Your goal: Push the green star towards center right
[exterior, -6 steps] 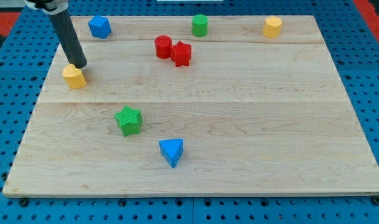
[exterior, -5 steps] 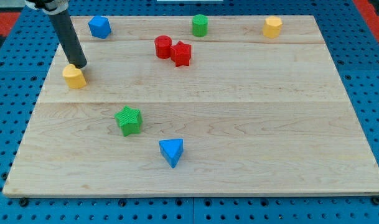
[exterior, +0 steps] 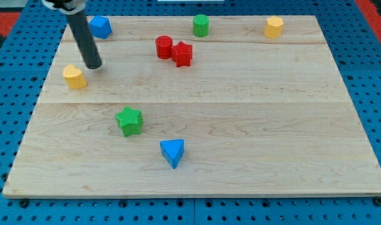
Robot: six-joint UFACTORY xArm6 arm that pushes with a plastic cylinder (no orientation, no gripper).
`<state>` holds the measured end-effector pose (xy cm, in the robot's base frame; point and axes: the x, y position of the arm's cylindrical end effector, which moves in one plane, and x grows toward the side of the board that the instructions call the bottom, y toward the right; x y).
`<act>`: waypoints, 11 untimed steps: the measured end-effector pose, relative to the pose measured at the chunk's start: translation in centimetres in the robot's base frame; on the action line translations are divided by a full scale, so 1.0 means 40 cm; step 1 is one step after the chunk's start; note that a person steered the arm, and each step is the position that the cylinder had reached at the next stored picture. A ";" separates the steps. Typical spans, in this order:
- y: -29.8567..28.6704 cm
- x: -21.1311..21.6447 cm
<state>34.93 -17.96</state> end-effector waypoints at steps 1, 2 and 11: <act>0.040 0.044; 0.006 0.123; 0.517 0.196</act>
<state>42.75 2.72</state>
